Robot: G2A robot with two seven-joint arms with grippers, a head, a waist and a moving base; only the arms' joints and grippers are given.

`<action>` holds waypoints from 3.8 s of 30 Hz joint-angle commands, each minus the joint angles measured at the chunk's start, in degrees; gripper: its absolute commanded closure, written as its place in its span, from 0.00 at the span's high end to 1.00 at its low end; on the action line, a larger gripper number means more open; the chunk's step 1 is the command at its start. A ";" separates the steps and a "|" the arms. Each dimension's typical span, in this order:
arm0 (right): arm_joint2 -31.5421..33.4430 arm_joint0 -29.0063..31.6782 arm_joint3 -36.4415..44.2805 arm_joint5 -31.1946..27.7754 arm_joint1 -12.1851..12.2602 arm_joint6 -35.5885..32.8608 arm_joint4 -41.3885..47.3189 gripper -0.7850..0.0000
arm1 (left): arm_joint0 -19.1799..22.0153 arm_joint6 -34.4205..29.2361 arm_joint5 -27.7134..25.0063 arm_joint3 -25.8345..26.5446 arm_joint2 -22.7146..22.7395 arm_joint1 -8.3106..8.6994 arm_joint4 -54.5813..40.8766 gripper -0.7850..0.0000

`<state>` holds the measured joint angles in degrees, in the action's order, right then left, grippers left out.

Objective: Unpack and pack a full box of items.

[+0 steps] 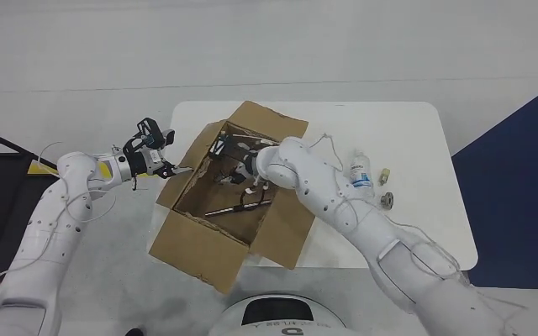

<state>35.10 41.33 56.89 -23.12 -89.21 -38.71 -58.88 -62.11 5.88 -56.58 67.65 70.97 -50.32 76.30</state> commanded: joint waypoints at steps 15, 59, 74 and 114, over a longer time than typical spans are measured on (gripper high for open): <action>-10.83 -6.99 -28.26 -11.08 -10.65 16.92 -1.28 0.83 | 0.00 0.00 0.00 0.00 0.00 0.00 0.00 1.00; -15.76 -11.83 -44.30 -18.72 -19.35 28.39 -12.51 0.49 | 0.00 0.00 0.00 0.00 0.00 0.00 0.00 1.00; -15.14 -11.53 -45.42 -21.46 -19.86 29.44 -12.30 0.45 | 0.00 0.00 0.00 0.00 0.00 0.00 0.00 1.00; -14.97 -12.16 -45.72 -23.53 -19.91 29.71 -15.41 0.90 | 0.00 0.00 0.00 0.00 0.00 0.00 0.00 1.00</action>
<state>20.09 29.16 11.12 -46.65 -109.13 -8.87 -74.31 -62.11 5.88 -56.58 67.65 70.97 -50.32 76.30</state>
